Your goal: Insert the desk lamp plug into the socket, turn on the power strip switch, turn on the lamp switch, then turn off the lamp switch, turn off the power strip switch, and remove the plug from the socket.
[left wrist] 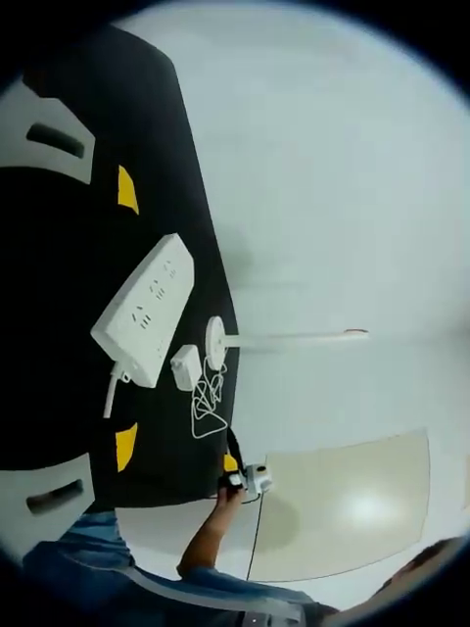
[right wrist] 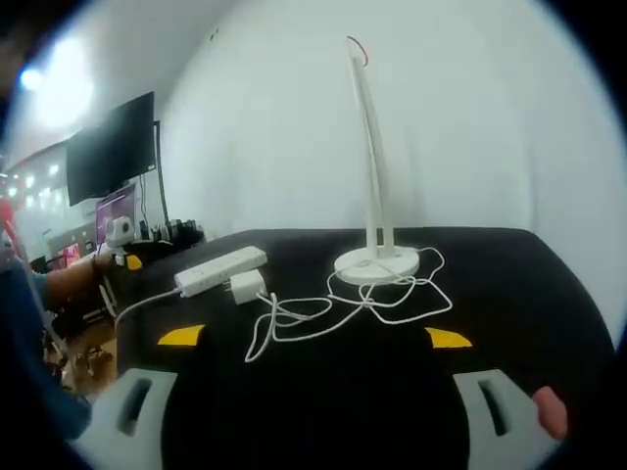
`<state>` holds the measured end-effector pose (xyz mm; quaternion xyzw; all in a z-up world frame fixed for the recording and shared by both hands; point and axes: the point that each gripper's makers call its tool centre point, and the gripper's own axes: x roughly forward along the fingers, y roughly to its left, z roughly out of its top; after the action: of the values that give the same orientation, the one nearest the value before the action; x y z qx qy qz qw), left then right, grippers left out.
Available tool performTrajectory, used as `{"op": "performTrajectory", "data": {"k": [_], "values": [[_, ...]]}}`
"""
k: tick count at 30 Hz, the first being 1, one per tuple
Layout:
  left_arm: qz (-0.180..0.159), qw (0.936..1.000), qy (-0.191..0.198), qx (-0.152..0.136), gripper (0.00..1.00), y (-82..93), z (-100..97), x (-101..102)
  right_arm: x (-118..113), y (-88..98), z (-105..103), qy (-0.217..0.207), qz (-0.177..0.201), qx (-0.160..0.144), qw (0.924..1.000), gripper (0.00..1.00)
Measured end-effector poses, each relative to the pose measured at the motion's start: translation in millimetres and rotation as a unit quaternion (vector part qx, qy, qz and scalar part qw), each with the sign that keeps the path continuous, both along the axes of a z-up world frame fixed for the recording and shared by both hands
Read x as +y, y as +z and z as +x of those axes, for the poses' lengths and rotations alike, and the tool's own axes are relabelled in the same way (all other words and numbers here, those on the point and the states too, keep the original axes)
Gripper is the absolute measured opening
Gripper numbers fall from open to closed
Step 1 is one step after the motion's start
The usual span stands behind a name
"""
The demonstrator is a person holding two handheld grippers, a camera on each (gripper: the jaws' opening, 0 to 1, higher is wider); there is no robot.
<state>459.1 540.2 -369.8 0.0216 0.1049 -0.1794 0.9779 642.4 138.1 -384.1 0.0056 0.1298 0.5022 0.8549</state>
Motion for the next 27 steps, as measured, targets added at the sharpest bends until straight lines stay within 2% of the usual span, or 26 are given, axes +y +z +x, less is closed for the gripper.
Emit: {"op": "performTrajectory", "data": {"k": [4,10,13,16,22,27], "values": [[-0.008,0.9999,0.002,-0.009,0.83,-1.5,1.9,-0.8,2.9,1.6,0.5,0.000,0.001,-0.001,1.0000,0.87],[-0.005,1.0000,-0.001,0.003,0.82,-13.5,3.1,-3.3,10.5,-0.4,1.2,0.007,-0.002,0.000,1.0000,0.85],[-0.011,0.9999,-0.001,-0.003,0.81,-15.6,4.0,-3.5,12.7,-0.6,3.2,0.009,0.001,0.002,1.0000,0.84],[-0.021,0.9998,0.000,-0.008,0.81,-16.2,5.2,-4.5,13.3,-0.4,4.4,0.013,0.002,0.004,0.9999,0.75],[-0.030,0.9992,-0.005,-0.024,0.81,-16.6,7.1,-9.1,21.7,3.0,6.5,0.024,0.007,0.000,0.9997,0.66],[-0.038,0.9988,-0.009,-0.028,0.88,-21.5,8.8,-12.8,34.7,4.8,7.0,0.043,0.005,0.007,0.9990,0.57]]}}
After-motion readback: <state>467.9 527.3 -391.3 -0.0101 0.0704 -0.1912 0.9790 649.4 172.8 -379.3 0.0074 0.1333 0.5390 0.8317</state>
